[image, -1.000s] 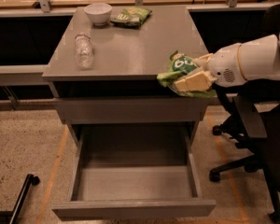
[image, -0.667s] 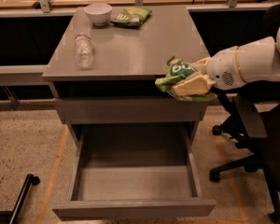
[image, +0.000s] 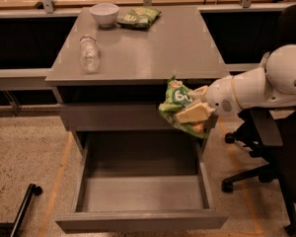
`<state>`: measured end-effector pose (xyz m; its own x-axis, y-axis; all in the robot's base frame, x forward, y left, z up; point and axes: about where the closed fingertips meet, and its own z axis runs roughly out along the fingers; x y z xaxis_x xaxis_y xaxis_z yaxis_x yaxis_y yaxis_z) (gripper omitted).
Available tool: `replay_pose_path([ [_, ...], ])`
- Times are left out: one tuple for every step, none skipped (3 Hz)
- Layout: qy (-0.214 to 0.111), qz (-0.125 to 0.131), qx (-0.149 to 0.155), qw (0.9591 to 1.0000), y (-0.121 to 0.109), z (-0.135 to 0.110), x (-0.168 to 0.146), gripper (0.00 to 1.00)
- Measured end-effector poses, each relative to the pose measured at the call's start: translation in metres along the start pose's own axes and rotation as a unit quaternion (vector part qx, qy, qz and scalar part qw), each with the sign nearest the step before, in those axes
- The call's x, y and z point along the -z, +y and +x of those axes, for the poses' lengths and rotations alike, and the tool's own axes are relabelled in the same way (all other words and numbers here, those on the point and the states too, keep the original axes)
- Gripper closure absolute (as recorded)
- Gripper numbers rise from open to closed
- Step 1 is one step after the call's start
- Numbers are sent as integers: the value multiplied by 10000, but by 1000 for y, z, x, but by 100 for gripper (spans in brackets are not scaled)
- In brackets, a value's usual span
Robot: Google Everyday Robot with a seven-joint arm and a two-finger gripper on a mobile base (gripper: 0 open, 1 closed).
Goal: Place green rice chip bag into middle drawer
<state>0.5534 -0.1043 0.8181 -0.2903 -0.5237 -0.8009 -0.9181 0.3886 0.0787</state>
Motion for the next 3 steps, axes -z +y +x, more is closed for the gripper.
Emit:
replay_pose_path([
  [201,-475,-460,9976,17,52,-33,100],
  [421,-763,-930,9918,29,109,-62,100],
  [429,-793,-1399,9861,35,160,-92,100],
])
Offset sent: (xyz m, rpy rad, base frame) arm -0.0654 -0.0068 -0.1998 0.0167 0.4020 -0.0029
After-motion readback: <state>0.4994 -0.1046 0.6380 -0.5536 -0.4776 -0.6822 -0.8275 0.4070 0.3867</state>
